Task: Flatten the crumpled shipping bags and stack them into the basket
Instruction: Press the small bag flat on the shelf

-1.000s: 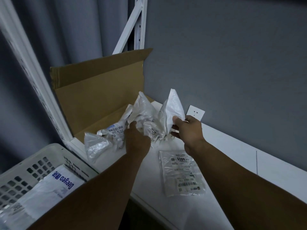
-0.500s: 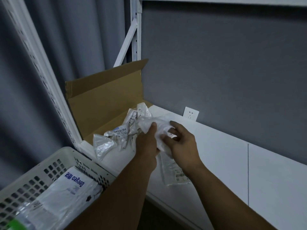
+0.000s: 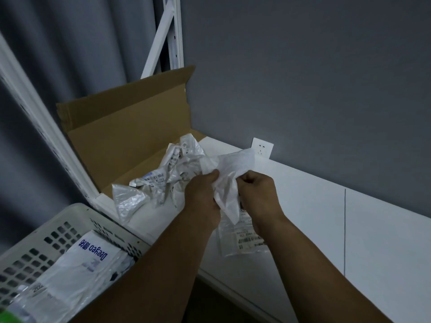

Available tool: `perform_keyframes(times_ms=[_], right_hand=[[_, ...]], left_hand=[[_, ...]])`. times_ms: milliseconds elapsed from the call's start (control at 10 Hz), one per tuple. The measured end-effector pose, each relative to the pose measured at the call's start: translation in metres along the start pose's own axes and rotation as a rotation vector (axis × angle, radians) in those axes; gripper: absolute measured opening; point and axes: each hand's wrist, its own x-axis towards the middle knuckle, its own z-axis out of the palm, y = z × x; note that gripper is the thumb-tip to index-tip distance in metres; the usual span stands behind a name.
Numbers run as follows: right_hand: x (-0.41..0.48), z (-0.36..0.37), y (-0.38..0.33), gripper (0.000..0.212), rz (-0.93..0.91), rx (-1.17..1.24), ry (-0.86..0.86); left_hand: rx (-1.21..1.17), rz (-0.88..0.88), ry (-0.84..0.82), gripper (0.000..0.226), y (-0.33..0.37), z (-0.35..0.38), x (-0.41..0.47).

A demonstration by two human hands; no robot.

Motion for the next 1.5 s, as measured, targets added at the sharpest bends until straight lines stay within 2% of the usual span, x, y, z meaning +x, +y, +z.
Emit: perform_keyframes(times_ms=[300,500,700,800,900,1000,1100,1200,1300,1400,1500], right_hand=[[0.003,-0.001,0.001,0.025,0.031,0.038,-0.003],[0.001,-0.007,0.001,0.025,0.182,0.167,-0.156],[-0.003,-0.006,-0.003,0.027,0.15,0.154,-0.192],[0.0,-0.01,-0.007,0.021,0.142,0.102,-0.138],[0.003,-0.017,-0.006,0.015,0.163,0.131,-0.055],[0.001,-0.024,-0.006,0.012,0.179,0.266,-0.027],[-0.001,-0.024,-0.007,0.022,0.209,0.395,-0.11],[-0.004,-0.023,-0.008,0.023,0.196,0.399,-0.221],[-0.006,-0.02,-0.007,0.019,0.145,0.344,-0.263],[-0.011,-0.012,-0.004,0.017,0.034,0.195,-0.243],[-0.011,-0.006,-0.001,0.016,-0.062,0.054,-0.198]], left_hand=[[0.12,-0.004,-0.102,0.012,-0.007,0.005,-0.006],[0.186,0.002,-0.087,0.041,-0.008,0.0,-0.001],[0.198,0.031,-0.052,0.031,-0.007,0.002,-0.005],[0.09,0.102,-0.022,0.037,0.003,-0.005,0.005],[0.053,0.15,0.015,0.033,0.006,-0.008,0.013],[0.089,0.177,0.096,0.022,0.008,-0.009,0.016],[0.102,0.182,0.105,0.027,0.006,-0.008,0.017],[0.106,0.178,0.159,0.011,0.003,-0.007,0.014],[0.145,0.207,0.177,0.013,0.0,-0.006,0.012],[0.172,0.228,0.158,0.025,-0.002,-0.001,0.001],[0.197,0.227,0.143,0.027,-0.007,0.003,-0.007]])
